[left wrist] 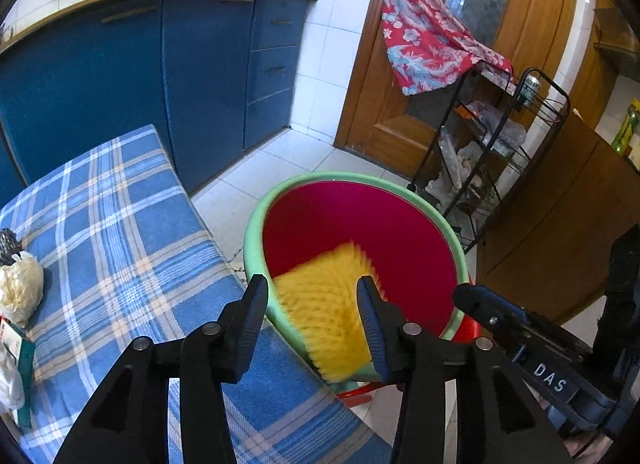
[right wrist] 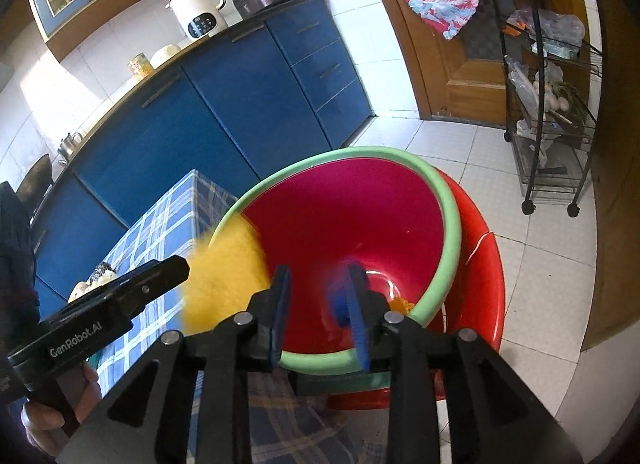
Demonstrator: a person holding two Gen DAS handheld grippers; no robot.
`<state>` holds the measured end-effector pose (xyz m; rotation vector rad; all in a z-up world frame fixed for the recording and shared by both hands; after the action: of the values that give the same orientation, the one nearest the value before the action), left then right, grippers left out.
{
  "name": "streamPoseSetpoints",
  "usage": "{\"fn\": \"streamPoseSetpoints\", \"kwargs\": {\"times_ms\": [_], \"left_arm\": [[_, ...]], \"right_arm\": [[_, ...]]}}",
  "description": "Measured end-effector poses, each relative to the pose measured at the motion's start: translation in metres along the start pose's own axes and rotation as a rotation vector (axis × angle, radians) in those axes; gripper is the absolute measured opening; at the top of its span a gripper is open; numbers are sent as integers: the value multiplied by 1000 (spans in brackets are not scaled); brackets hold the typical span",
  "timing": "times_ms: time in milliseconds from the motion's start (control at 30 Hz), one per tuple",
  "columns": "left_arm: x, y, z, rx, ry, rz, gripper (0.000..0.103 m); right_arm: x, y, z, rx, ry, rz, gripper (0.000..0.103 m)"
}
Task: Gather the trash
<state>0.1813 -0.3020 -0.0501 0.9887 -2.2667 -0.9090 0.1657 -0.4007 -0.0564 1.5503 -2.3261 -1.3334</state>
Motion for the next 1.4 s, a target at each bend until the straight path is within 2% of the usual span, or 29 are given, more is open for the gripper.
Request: {"fn": "streamPoseSetpoints", "kwargs": {"times_ms": [300,567,1000,1400], "left_arm": [[-7,9,2,7,23,-11,48],[-23,31,13,18,66,-29,48],[-74,93,37,75,175,-128,48],[-124,129,66,81,267,-223,50]], "right_arm": [[3,14,-2,30,-13,1,33],[-12,30,0,49,7,-33,37],[-53,37,14,16,70,-101,39],[-90,37,34,-9,120,-144,42]]}}
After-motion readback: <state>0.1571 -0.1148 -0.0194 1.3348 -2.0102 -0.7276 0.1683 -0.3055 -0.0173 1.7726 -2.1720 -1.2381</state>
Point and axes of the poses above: each gripper's, at about its wrist camera, not at the fingertips, and y roughly against the way its jaws point, x to its right, z to its underside, the point moved 4 cm from there along -y, roughly the way its jaws point
